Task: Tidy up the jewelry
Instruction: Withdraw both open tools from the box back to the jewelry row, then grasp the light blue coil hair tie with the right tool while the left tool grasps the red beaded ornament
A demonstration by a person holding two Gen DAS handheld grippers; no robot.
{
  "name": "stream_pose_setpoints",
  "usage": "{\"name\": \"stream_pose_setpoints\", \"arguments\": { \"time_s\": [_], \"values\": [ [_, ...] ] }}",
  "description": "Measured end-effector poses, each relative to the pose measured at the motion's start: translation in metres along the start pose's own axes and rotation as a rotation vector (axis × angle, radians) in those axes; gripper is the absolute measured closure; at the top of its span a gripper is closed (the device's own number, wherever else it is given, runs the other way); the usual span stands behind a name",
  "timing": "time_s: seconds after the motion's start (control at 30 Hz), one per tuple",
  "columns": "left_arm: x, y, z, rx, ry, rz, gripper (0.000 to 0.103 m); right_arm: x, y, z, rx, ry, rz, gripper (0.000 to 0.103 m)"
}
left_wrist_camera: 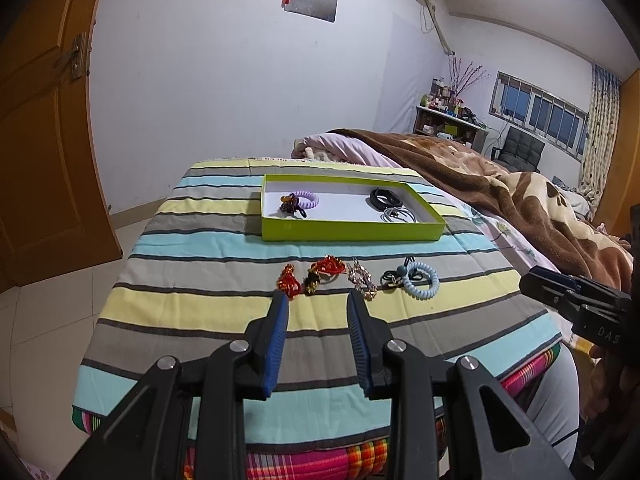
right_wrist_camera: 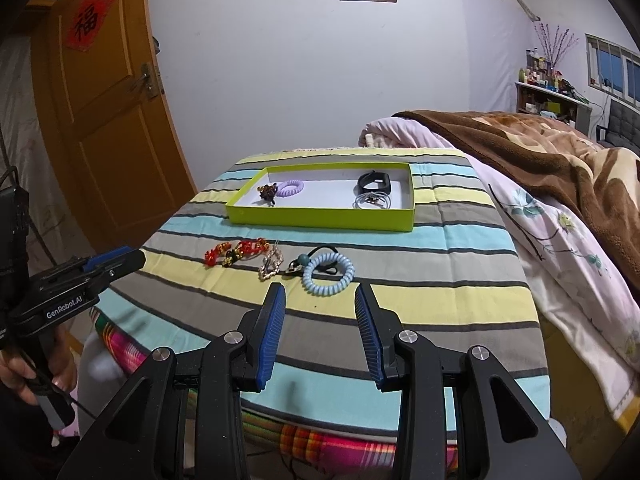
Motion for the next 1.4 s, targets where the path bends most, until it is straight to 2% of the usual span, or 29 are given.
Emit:
{"name": "stream_pose_setpoints", "arguments": {
  "time_s": [0.6,1.03,1.4],
  "values": [
    [0.005,0.000,0.005,-0.009,-0.006,0.001,0.071,0.007,-0.002,-0.002,-0.009,0.003,0.004,0.066],
    [0.055,0.001,0.017,-0.019,-0.021,0.065,0.071,0.053,0.001,-0.014,0.011,0.020,0.072,0.066],
    [0.101,0.002,0.029,-0.040,-0.033,0.156,0.071,0.104,0.001,-0.025,0.046,0.043,0.162,0.066]
  ]
}}
Point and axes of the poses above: each gripper's, at about its wrist camera, not at the fingertips, and x roughly the way its jaws point, z to its left, y to its underside, the point moved 8 cm from there along x, roughly the way its jaws point, and after that the axes turned 4 degrees about x, right-handed, at the moved point
